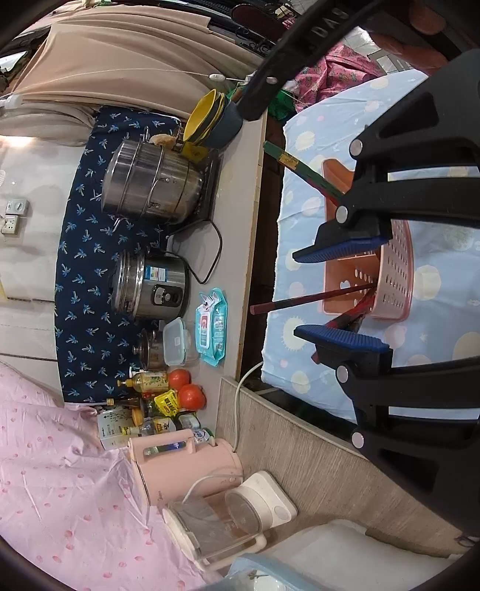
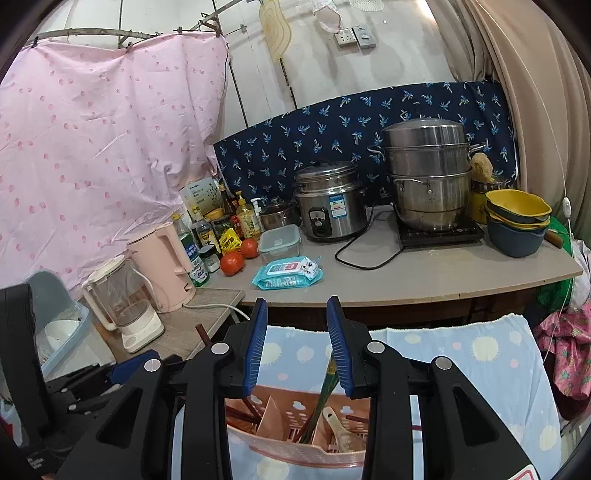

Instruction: Organize utensils

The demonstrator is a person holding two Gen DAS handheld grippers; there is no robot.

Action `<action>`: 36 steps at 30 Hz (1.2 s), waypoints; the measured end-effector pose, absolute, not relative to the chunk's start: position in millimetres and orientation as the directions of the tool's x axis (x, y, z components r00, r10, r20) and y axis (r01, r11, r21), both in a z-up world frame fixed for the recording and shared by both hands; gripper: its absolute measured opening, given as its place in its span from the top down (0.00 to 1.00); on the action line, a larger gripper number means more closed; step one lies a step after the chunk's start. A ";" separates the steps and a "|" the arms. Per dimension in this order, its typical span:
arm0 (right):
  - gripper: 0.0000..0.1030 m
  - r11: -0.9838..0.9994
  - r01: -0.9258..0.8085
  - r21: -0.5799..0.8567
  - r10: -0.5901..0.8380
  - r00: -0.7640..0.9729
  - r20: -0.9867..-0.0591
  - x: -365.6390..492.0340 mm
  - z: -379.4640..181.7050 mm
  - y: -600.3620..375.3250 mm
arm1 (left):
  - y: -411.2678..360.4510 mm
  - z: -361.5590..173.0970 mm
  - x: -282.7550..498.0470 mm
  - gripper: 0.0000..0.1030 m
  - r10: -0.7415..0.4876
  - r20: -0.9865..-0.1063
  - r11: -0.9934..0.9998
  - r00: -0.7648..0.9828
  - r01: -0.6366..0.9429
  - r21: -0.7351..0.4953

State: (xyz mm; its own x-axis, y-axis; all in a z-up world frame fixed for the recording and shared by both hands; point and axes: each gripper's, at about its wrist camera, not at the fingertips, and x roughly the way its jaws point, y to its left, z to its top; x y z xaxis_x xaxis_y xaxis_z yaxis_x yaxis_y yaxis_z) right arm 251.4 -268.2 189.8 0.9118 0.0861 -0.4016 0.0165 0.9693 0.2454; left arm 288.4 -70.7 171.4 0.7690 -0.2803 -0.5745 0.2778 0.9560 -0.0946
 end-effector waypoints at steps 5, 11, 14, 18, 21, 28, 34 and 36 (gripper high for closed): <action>0.67 0.972 0.058 0.228 0.044 0.907 -0.420 226.1 171.4 -278.4 | -57.8 171.6 270.8 0.68 -0.286 -0.561 0.955 0.776 0.276 -0.105; 0.67 0.962 0.148 0.231 -0.018 0.874 -0.485 189.9 135.4 -310.7 | -49.0 163.9 248.2 0.68 -0.300 -0.563 0.951 0.770 0.284 -0.118; 0.67 0.954 0.206 0.218 -0.057 0.838 -0.542 176.6 108.7 -326.5 | -46.5 157.6 235.7 0.68 -0.293 -0.559 0.954 0.776 0.273 -0.121; 0.67 0.933 0.294 0.205 -0.111 0.781 -0.615 165.8 69.1 -350.3 | -44.1 138.6 225.2 0.68 -0.296 -0.590 0.954 0.751 0.264 -0.143; 0.68 0.908 0.366 0.205 -0.147 0.735 -0.662 164.5 39.6 -375.9 | -45.3 120.4 223.9 0.68 -0.288 -0.621 0.956 0.729 0.256 -0.143; 0.69 0.832 0.500 0.241 -0.178 0.651 -0.738 176.9 -12.9 -428.9 | -52.3 80.7 231.4 0.68 -0.256 -0.673 0.965 0.694 0.224 -0.136; 0.70 0.790 0.561 0.249 -0.193 0.612 -0.767 192.9 -35.6 -448.7 | -60.0 57.6 235.2 0.68 -0.249 -0.702 0.966 0.667 0.219 -0.135; 0.70 0.773 0.574 0.268 -0.181 0.605 -0.775 197.3 -41.8 -455.0 | -62.3 52.0 236.5 0.68 -0.252 -0.709 0.965 0.659 0.221 -0.138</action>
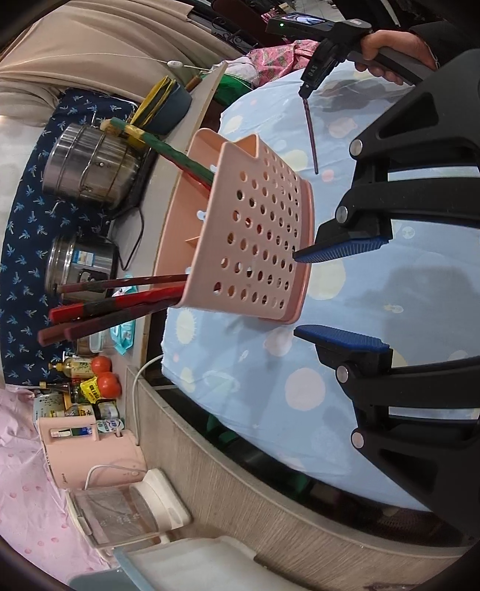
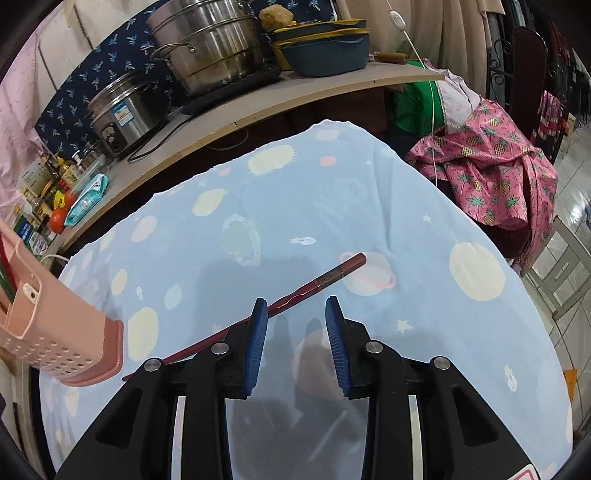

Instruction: Organize utensils

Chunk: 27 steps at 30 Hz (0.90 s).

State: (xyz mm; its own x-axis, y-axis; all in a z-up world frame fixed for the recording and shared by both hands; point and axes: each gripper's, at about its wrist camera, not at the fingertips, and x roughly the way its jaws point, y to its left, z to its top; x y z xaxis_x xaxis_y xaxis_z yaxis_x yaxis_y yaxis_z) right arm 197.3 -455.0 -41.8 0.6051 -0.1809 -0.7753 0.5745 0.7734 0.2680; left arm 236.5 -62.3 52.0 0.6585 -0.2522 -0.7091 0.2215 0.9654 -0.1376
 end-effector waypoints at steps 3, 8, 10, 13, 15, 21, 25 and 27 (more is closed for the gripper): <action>0.70 0.756 0.588 0.288 -0.170 0.601 -0.781 203.9 -49.4 -461.8 | -64.9 45.9 239.1 0.68 -0.254 -0.721 0.965 0.645 0.224 -0.140; 0.71 0.752 0.595 0.285 -0.172 0.594 -0.786 216.9 -54.1 -465.0 | -67.9 38.0 241.8 0.68 -0.252 -0.736 0.964 0.629 0.225 -0.139; 0.74 0.755 0.597 0.272 -0.180 0.587 -0.790 222.7 -56.0 -465.0 | -67.9 35.6 243.4 0.68 -0.250 -0.740 0.965 0.624 0.223 -0.138; 0.76 0.758 0.602 0.251 -0.198 0.579 -0.791 229.3 -56.9 -465.7 | -67.9 32.9 244.7 0.68 -0.246 -0.745 0.966 0.620 0.219 -0.137; 0.79 0.761 0.603 0.240 -0.207 0.576 -0.791 231.6 -57.0 -466.7 | -68.0 31.1 246.5 0.68 -0.244 -0.750 0.967 0.615 0.215 -0.138; 0.85 0.771 0.603 0.204 -0.231 0.564 -0.793 239.0 -56.1 -466.2 | -67.2 27.5 247.0 0.68 -0.242 -0.758 0.967 0.606 0.210 -0.142; 0.99 0.783 0.578 0.230 -0.200 0.584 -0.787 234.6 -52.0 -462.6 | -66.6 28.2 246.3 0.68 -0.244 -0.758 0.967 0.605 0.207 -0.146; 0.99 0.794 0.556 0.247 -0.179 0.601 -0.779 229.6 -47.5 -456.1 | -66.1 27.7 245.5 0.68 -0.246 -0.759 0.967 0.603 0.207 -0.149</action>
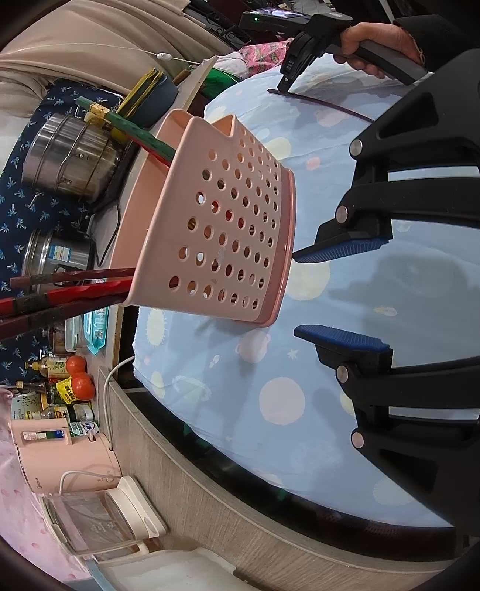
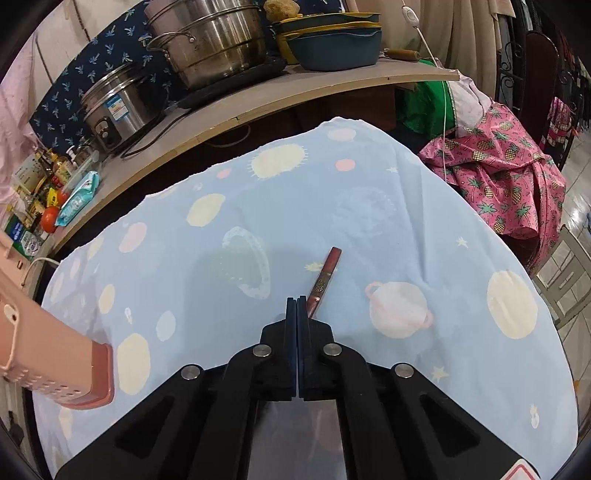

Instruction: Organize utensils

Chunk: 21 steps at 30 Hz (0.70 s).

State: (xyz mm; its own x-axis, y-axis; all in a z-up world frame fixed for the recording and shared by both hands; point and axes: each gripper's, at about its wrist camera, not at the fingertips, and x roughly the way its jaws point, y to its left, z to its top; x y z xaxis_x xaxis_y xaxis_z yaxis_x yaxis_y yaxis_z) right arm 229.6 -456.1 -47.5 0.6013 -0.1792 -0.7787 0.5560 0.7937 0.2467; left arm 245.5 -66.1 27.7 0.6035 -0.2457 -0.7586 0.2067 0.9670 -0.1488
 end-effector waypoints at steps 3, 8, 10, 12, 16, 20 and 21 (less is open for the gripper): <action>0.99 0.811 0.530 0.247 -0.157 0.604 -0.781 223.6 -45.8 -445.1 | -65.5 27.2 243.5 0.68 -0.249 -0.759 0.966 0.601 0.208 -0.152; 0.96 0.794 0.554 0.251 -0.167 0.596 -0.786 218.9 -46.9 -448.1 | -64.0 25.7 241.2 0.68 -0.250 -0.761 0.966 0.598 0.209 -0.153; 0.92 0.774 0.575 0.266 -0.166 0.589 -0.791 222.4 -47.9 -457.4 | -63.0 23.8 242.4 0.68 -0.247 -0.765 0.967 0.595 0.203 -0.155; 0.92 0.766 0.588 0.261 -0.174 0.580 -0.796 228.8 -48.5 -464.1 | -62.3 21.7 244.1 0.68 -0.246 -0.768 0.967 0.591 0.198 -0.158; 0.85 0.776 0.590 0.224 -0.188 0.555 -0.810 247.0 -53.5 -468.6 | -61.3 19.1 248.1 0.68 -0.243 -0.772 0.968 0.588 0.195 -0.156; 0.85 0.775 0.597 0.205 -0.203 0.543 -0.815 255.5 -59.0 -471.7 | -60.8 17.9 251.0 0.68 -0.240 -0.775 0.969 0.585 0.191 -0.156; 0.85 0.775 0.598 0.203 -0.205 0.542 -0.815 256.1 -58.9 -472.3 | -60.6 17.5 251.7 0.68 -0.240 -0.776 0.969 0.584 0.190 -0.157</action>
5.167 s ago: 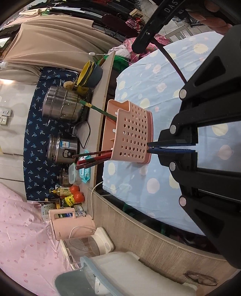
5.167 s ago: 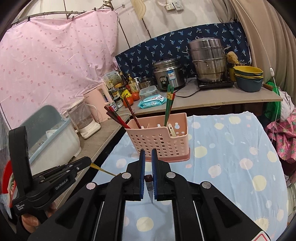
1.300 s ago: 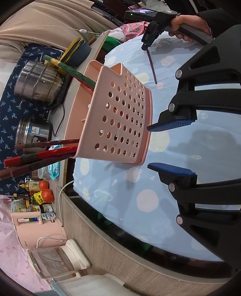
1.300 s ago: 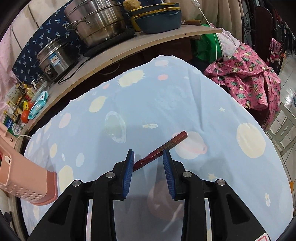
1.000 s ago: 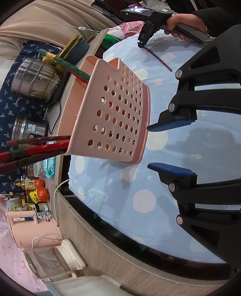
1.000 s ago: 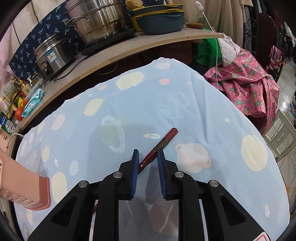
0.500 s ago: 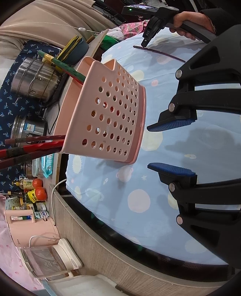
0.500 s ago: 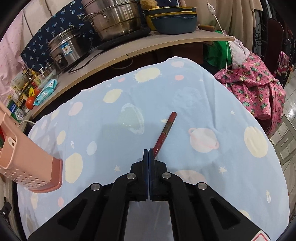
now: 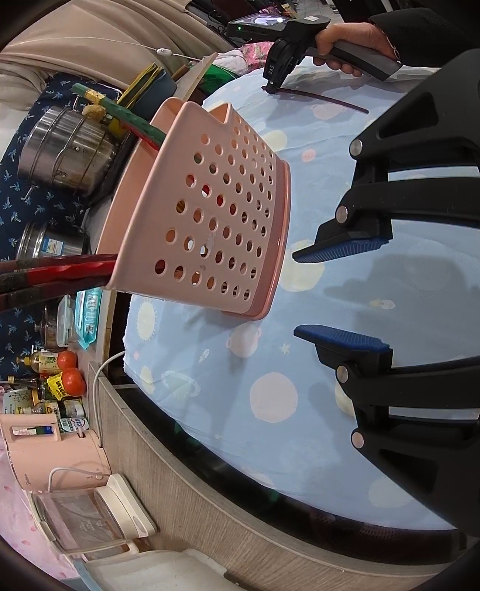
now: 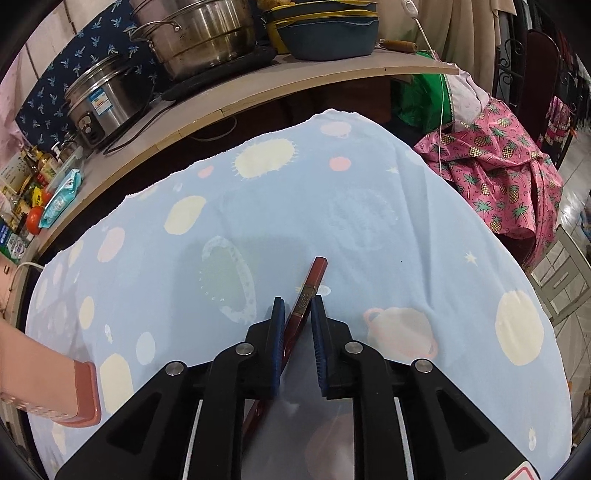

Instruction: Organize utensils

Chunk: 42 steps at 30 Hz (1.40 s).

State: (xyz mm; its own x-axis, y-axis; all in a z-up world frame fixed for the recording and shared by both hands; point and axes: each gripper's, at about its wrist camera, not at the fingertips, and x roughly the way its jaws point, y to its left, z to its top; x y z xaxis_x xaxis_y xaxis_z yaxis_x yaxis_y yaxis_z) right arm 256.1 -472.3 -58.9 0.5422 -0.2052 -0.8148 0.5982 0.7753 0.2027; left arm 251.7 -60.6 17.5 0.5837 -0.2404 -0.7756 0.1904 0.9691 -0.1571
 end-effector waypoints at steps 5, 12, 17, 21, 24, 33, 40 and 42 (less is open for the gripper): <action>0.91 0.782 0.593 0.194 -0.210 0.543 -0.813 258.6 -57.2 -471.8 | -60.2 18.6 250.4 0.68 -0.244 -0.774 0.968 0.584 0.194 -0.160; 0.92 0.812 0.531 0.243 -0.188 0.632 -0.752 241.0 -18.3 -452.6 | -61.5 27.4 242.1 0.68 -0.261 -0.762 0.964 0.593 0.209 -0.168; 0.92 0.848 0.452 0.277 -0.156 0.712 -0.685 223.3 23.4 -426.8 | -59.3 39.2 234.6 0.68 -0.283 -0.751 0.958 0.597 0.219 -0.187; 0.92 0.878 0.371 0.302 -0.114 0.775 -0.621 206.2 59.1 -399.3 | -55.9 49.7 228.7 0.68 -0.293 -0.738 0.955 0.608 0.223 -0.196; 0.92 0.898 0.304 0.317 -0.074 0.816 -0.573 196.1 85.5 -376.3 | -52.2 57.5 225.5 0.68 -0.295 -0.730 0.955 0.617 0.223 -0.198; 0.92 0.938 0.123 0.325 0.001 0.934 -0.358 184.5 178.9 -319.3 | -41.4 87.6 228.9 0.68 -0.294 -0.702 0.955 0.649 0.229 -0.189; 0.92 0.945 0.052 0.322 0.032 0.968 -0.250 206.4 224.7 -291.5 | -41.3 111.2 246.4 0.68 -0.301 -0.671 0.953 0.677 0.239 -0.186; 0.92 0.946 0.035 0.324 0.045 0.970 -0.237 212.8 231.6 -286.1 | -41.7 115.1 249.8 0.68 -0.317 -0.666 0.948 0.675 0.246 -0.202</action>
